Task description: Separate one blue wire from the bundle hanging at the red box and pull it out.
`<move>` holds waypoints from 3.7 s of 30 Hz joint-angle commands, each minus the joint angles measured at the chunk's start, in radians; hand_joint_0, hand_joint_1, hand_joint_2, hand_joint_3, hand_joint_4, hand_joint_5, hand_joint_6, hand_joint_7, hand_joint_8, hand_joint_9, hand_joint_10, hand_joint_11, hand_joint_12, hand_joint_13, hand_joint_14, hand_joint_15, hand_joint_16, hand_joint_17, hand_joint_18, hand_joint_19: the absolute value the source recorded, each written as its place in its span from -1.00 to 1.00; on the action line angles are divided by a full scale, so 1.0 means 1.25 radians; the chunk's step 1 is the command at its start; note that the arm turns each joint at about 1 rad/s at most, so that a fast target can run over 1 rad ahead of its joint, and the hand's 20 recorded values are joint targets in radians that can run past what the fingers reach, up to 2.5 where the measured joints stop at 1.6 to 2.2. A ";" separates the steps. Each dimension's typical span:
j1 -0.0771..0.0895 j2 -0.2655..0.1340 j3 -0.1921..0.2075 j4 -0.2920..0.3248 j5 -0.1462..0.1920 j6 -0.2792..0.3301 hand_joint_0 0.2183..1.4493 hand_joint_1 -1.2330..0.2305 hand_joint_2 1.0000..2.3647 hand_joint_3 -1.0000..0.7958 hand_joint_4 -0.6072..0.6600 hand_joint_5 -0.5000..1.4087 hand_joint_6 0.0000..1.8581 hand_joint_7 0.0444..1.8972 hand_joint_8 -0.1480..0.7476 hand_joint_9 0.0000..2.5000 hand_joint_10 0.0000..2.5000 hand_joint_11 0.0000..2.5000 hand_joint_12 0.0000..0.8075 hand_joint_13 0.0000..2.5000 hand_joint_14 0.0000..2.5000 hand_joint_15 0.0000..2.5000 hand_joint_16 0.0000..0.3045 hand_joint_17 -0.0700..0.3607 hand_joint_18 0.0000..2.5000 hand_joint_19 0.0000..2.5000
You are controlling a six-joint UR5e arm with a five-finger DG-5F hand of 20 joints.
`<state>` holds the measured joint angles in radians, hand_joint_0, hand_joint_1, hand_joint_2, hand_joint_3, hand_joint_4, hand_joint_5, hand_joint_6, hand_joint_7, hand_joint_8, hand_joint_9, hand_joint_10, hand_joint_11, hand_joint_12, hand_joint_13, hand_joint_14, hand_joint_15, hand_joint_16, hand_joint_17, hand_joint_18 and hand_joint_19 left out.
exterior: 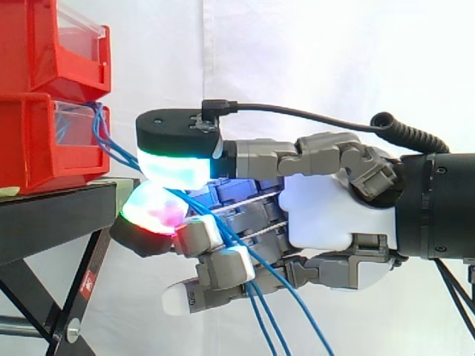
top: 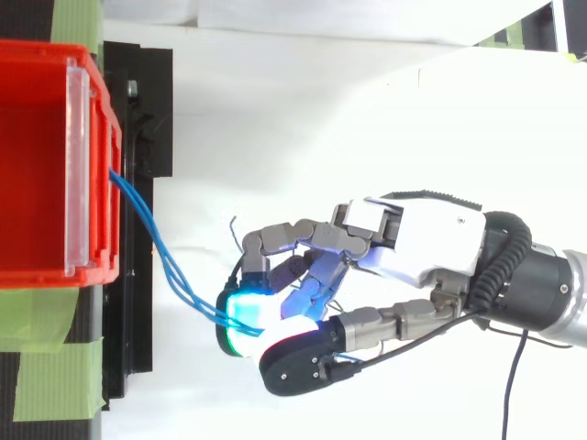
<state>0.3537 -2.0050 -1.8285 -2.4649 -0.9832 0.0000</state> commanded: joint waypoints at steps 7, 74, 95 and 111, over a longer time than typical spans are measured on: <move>-0.002 0.000 0.000 0.000 0.000 0.000 -0.27 -0.28 -0.96 -0.05 0.35 -0.60 -0.40 0.38 -0.02 0.00 -0.99 0.15 -0.29 0.07 -0.98 0.03 -0.76 -0.30 -0.53 -0.72; -0.026 0.096 0.002 -0.152 0.055 -0.059 -0.36 -0.09 -0.97 -0.22 0.33 -0.63 -0.31 0.25 0.00 -0.04 -0.99 0.14 -0.23 0.04 -0.98 0.01 -0.73 -0.24 -0.51 -0.64; -0.028 0.097 0.002 -0.152 0.054 -0.054 -0.26 -0.49 -0.99 -0.39 0.35 -0.65 -0.27 0.18 -0.01 -0.10 -0.99 0.17 -0.23 0.00 -0.98 0.00 -0.74 -0.26 -0.51 -0.67; -0.028 0.097 0.002 -0.150 0.055 -0.054 -0.33 -0.13 -0.98 -0.28 0.34 -0.64 -0.30 0.20 -0.01 -0.07 -0.99 0.15 -0.23 0.01 -0.98 -0.01 -0.73 -0.25 -0.50 -0.65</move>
<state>0.3191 -1.8838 -1.8254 -2.6527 -0.9143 -0.0675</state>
